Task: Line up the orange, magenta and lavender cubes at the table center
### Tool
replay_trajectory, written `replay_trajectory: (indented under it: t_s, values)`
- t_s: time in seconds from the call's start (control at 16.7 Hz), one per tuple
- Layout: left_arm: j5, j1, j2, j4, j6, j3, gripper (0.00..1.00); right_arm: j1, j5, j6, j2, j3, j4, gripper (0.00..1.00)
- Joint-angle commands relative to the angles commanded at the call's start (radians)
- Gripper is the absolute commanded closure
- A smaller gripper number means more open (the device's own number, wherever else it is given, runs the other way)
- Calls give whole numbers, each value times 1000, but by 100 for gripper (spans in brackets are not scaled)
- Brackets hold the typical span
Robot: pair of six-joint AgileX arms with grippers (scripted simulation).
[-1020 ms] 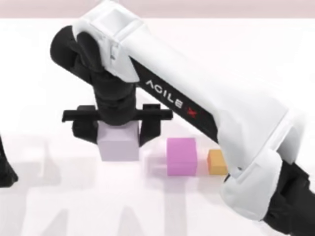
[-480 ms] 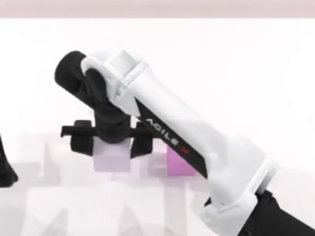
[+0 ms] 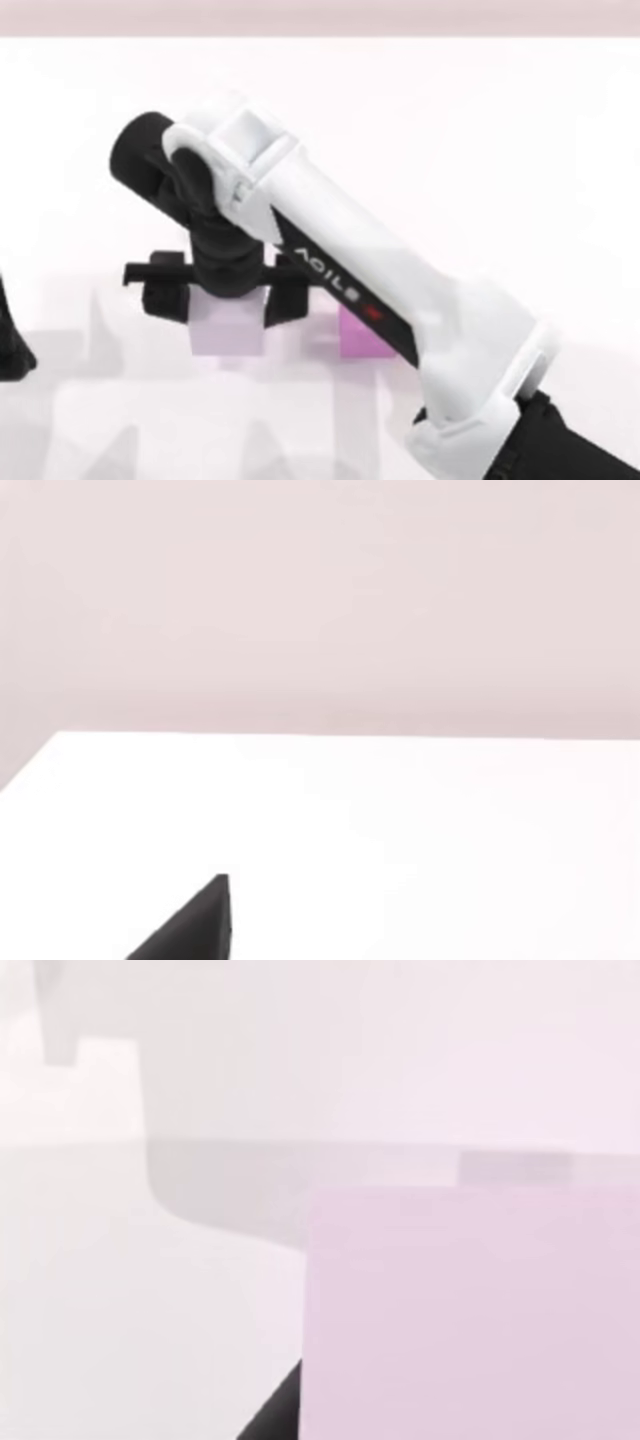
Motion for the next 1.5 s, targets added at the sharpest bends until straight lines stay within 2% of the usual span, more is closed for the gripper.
replay_trajectory:
  t_s: [0.66, 1.14, 1.2, 1.26, 1.5]
  values:
    - [0, 0, 0, 0, 0, 0, 0, 0, 0, 0, 0, 0, 0, 2]
    - [0, 0, 0, 0, 0, 0, 0, 0, 0, 0, 0, 0, 0, 0]
    - [0, 0, 0, 0, 0, 0, 0, 11, -11, 0, 6, 22, 74, 0]
    - [0, 0, 0, 0, 0, 0, 0, 11, -11, 0, 3, 18, 75, 0]
    - [0, 0, 0, 0, 0, 0, 0, 12, -13, -1, -107, -95, 83, 0]
